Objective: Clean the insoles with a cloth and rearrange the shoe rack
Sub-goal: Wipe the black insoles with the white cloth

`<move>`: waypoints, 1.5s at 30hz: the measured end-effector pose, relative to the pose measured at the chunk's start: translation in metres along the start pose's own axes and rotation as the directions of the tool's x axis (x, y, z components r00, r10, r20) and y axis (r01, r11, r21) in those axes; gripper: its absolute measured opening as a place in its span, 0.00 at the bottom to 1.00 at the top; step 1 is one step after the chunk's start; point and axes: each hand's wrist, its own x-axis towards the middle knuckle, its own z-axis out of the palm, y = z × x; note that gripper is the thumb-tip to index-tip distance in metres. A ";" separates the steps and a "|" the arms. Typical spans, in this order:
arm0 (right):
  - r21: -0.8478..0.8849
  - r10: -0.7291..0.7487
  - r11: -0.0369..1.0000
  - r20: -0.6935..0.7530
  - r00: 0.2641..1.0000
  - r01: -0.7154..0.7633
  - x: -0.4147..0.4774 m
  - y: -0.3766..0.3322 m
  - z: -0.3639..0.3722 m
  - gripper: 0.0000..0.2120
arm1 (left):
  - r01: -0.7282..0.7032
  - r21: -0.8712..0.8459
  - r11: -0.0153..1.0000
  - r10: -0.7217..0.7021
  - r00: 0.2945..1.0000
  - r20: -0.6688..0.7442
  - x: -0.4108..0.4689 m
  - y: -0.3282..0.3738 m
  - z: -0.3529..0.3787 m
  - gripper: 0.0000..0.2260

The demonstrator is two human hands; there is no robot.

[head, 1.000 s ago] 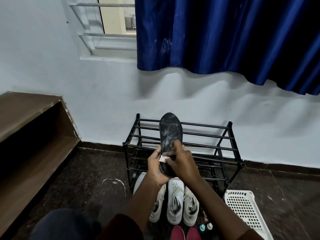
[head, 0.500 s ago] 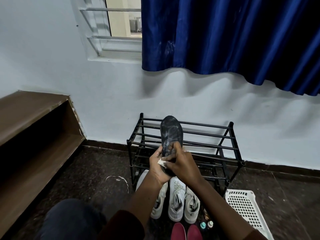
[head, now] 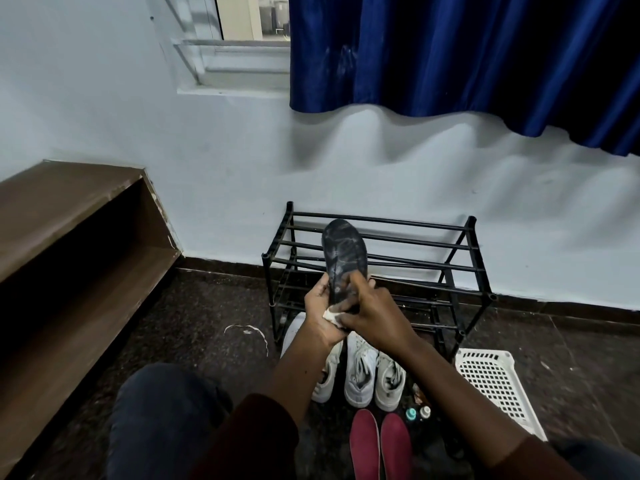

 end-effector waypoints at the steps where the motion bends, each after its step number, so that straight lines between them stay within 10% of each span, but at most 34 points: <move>1: -0.011 -0.005 1.000 0.040 0.999 0.005 -0.004 0.001 0.000 0.18 | -0.009 -0.001 1.000 0.009 1.000 -0.008 0.001 0.000 -0.002 0.24; 10: -0.023 0.032 0.999 -0.117 0.993 -0.035 0.010 0.003 0.006 0.17 | 0.100 -0.006 0.995 -0.100 0.995 -0.009 -0.005 -0.008 -0.002 0.25; 17: 0.006 0.002 1.000 0.072 0.997 -0.002 -0.013 0.009 0.004 0.16 | 0.032 -0.079 0.996 -0.038 0.997 -0.071 0.001 -0.005 -0.010 0.27; 25: 0.025 0.105 0.994 -0.190 0.976 -0.102 0.012 0.008 0.009 0.15 | 0.098 0.010 0.995 -0.097 0.994 -0.043 -0.004 -0.005 -0.003 0.22; 31: -0.012 0.038 0.999 0.041 0.998 -0.038 -0.007 0.013 0.002 0.14 | -0.002 -0.007 1.000 0.001 1.000 -0.018 -0.001 0.008 -0.005 0.26; 39: 0.051 0.253 0.967 -0.316 0.914 -0.250 0.005 0.019 0.010 0.13 | 0.003 0.003 1.000 -0.003 1.000 0.028 -0.006 0.007 0.005 0.25; 45: 0.034 0.230 0.973 -0.278 0.933 -0.230 -0.012 0.012 0.028 0.13 | -0.066 -0.057 0.996 0.064 0.997 -0.035 -0.003 0.011 0.002 0.27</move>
